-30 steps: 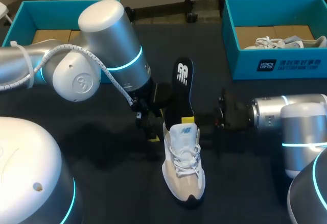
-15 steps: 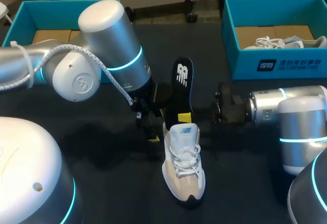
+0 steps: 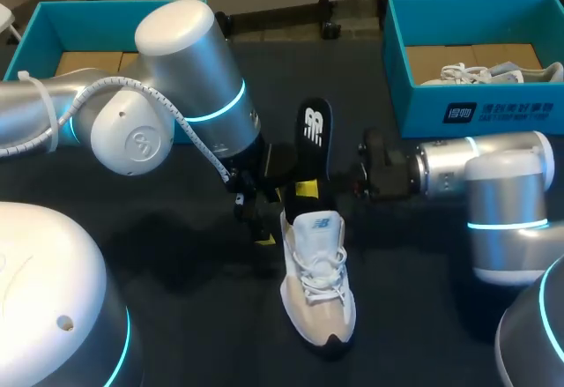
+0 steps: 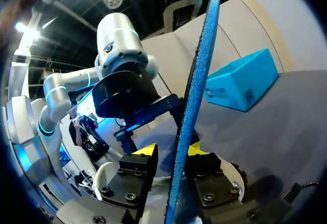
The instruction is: Take the shoe out of the shoebox, open the shoe tongue, remove and reinsert the insole, then place the shoe into the shoebox
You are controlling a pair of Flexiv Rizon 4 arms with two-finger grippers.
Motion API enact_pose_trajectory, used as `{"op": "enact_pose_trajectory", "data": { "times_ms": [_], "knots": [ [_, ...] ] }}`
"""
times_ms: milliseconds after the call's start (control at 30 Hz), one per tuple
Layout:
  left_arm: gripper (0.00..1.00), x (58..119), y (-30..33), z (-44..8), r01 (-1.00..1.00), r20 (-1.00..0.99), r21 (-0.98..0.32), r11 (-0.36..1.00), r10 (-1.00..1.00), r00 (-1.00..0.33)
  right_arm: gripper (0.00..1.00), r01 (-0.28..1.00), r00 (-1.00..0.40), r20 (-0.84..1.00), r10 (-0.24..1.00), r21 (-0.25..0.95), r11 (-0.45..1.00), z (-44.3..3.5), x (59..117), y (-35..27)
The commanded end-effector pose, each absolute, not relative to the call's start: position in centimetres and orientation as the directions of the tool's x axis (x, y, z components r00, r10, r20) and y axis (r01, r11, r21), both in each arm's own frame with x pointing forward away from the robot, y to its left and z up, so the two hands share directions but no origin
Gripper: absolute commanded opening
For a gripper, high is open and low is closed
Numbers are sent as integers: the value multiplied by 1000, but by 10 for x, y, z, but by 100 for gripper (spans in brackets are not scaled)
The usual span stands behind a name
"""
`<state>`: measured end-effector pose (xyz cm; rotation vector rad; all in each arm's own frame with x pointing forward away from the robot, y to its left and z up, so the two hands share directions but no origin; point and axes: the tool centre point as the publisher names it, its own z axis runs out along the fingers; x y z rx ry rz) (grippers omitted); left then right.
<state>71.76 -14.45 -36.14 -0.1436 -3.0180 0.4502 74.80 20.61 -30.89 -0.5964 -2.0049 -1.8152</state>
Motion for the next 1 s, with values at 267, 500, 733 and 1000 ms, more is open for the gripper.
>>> {"op": "enact_pose_trajectory", "data": {
  "times_ms": [267, 500, 733, 1000],
  "knots": [
    [100, 717, -143, -362, 81, 70, -298, 951, 106, -992, 0, 558, -828, 555, 83, 829, 25, -314, 750, 205],
    [100, 717, -143, -362, 81, 70, -298, 951, 106, -992, 0, 594, -804, 591, 63, 803, 49, -321, 746, 202],
    [100, 717, -143, -362, 81, 70, -298, 951, 106, -992, 0, 680, -733, 677, 64, 729, 74, -333, 743, 199],
    [100, 717, -143, -362, 81, 70, -298, 951, 106, -992, 0, 740, -672, 737, 67, 670, 54, -349, 730, 193]
  ]
}}
